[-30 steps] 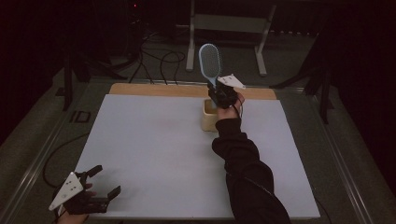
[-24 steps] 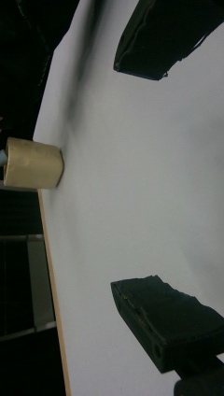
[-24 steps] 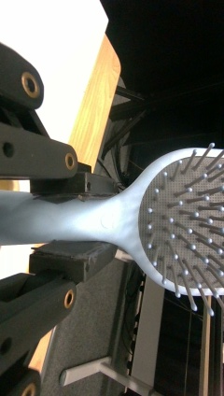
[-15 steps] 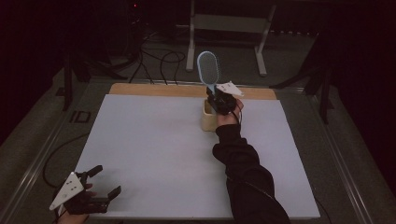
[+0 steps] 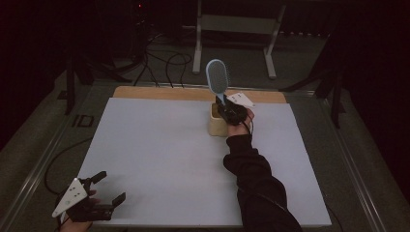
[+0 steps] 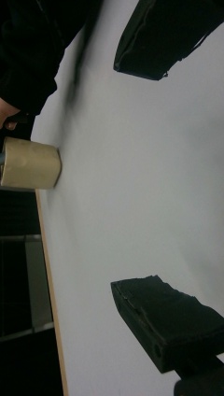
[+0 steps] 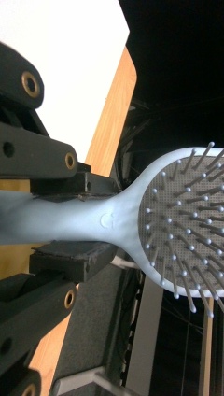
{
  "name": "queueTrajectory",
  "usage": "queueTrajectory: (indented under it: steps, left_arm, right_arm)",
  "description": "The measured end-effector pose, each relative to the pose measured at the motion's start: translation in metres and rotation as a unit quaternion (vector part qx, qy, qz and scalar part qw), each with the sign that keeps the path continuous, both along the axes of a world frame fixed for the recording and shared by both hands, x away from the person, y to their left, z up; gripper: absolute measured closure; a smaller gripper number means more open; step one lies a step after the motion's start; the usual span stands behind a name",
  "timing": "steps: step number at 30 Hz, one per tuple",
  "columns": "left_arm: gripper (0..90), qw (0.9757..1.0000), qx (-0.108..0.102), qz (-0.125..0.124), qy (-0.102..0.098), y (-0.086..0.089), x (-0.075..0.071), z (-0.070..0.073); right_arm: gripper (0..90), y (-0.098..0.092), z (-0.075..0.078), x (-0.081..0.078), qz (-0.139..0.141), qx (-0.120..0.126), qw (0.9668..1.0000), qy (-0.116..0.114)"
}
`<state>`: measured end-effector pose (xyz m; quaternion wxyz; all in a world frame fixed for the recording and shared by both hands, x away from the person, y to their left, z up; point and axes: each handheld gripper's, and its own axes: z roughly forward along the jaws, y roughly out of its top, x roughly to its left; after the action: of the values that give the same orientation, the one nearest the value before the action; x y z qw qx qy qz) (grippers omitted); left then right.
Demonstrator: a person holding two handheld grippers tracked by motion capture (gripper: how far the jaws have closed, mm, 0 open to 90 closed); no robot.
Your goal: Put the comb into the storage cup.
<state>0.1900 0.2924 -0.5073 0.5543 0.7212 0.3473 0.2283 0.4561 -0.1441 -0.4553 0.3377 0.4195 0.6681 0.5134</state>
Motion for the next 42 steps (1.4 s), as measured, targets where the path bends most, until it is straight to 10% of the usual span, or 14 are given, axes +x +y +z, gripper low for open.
queueTrajectory:
  steps: [3, 9, 13, 42]
  left_arm:
    - [0.0, 1.0000, 0.000, 0.001, 0.000, 0.000, 0.000, 0.000]
    - [0.0, 1.0000, 0.001, 0.000, 0.003, 0.000, 0.000, -0.001]
    - [0.0, 1.0000, 0.000, 0.001, 0.002, -0.001, 0.000, 0.000]
    - [0.0, 1.0000, 0.004, 0.002, 0.008, -0.005, 0.006, -0.001]
  right_arm:
    - [68.2, -0.001, -0.005, -0.002, 0.008, -0.004, 0.9999, -0.005]
    - [24.2, -0.004, -0.013, -0.010, 0.030, -0.018, 0.9993, -0.016]
    - [14.7, -0.003, -0.010, -0.013, 0.039, -0.027, 0.9987, -0.016]
    - [9.8, -0.014, 0.005, -0.011, 0.084, -0.031, 0.9944, 0.055]
